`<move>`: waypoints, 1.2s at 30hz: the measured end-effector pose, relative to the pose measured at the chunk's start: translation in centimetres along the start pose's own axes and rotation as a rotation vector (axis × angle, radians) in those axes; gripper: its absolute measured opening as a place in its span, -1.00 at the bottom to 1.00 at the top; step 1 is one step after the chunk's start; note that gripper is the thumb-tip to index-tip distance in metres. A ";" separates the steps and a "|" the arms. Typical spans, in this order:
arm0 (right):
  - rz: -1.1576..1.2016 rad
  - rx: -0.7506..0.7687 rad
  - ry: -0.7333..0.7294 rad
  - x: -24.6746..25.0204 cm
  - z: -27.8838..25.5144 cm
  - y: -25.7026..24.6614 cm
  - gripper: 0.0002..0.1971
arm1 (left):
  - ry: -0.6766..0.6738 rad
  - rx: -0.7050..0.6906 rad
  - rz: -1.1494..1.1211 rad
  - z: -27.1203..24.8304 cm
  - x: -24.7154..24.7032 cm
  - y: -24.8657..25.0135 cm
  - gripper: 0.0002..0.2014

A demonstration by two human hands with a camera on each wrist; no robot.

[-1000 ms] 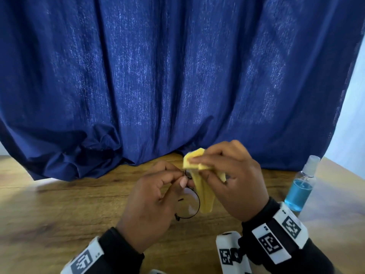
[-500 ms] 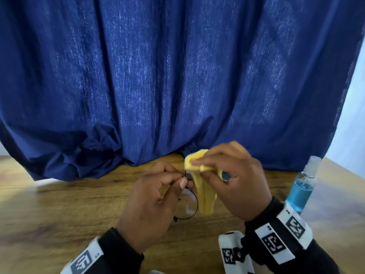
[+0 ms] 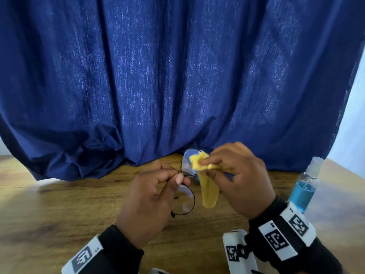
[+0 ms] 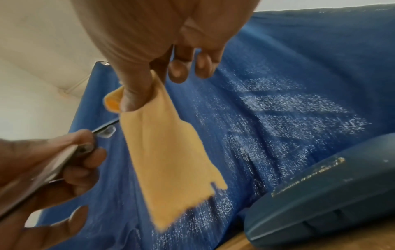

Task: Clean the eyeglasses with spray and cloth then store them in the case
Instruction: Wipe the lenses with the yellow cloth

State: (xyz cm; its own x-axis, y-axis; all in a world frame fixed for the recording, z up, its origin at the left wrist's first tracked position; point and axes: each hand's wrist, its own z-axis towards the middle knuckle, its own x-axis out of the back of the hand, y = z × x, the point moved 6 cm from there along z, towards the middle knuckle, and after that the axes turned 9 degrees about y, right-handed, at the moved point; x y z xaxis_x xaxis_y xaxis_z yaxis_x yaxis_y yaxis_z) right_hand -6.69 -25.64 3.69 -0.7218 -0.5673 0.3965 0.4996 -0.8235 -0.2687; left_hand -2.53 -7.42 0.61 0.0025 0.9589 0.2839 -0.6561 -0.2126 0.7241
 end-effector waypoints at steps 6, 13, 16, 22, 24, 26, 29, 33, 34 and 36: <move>0.009 0.002 0.065 0.1 -0.3 -0.1 -0.88 | 0.034 0.020 -0.045 0.2 0.5 -0.3 -0.78; 0.000 -0.019 0.106 0.4 -0.2 -0.1 -0.88 | 0.038 0.052 -0.072 0.2 0.3 -0.3 -0.78; 0.037 0.053 0.021 -0.4 -0.5 -0.9 -0.86 | 0.033 0.061 -0.089 0.1 0.3 -0.3 -0.78; 0.020 -0.001 0.054 -0.2 -0.4 -0.4 -0.90 | 0.031 0.091 -0.109 0.1 0.1 -0.5 -0.78; 0.047 0.044 0.008 -0.6 -0.6 -0.9 -0.87 | 0.022 0.096 -0.124 0.0 0.0 -0.4 -0.79; 0.027 -0.004 0.073 -0.1 -0.4 -0.3 -0.90 | 0.020 0.095 -0.128 0.0 0.0 -0.4 -0.79; 0.020 -0.031 0.103 0.2 -0.2 -0.2 -0.92 | 0.028 0.087 -0.119 0.0 0.1 -0.5 -0.78; 0.035 0.030 0.043 -0.3 -0.5 -1.0 -0.88 | 0.011 0.047 -0.079 -0.1 0.0 -0.1 -0.78; 0.014 -0.012 0.090 0.2 -0.3 -0.5 -0.90 | 0.005 0.029 -0.056 -0.1 -0.1 0.0 -0.77; -0.005 -0.069 0.167 1.0 -0.1 0.1 -0.93 | -0.004 -0.004 -0.022 -0.2 -0.4 0.1 -0.78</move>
State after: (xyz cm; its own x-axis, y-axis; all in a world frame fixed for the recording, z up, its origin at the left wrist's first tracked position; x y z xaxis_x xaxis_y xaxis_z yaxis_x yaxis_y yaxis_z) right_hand -7.38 -26.25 4.01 -0.7963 -0.5517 0.2483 0.4664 -0.8212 -0.3288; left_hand -2.81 -7.75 0.44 0.0201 0.9625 0.2706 -0.6587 -0.1909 0.7278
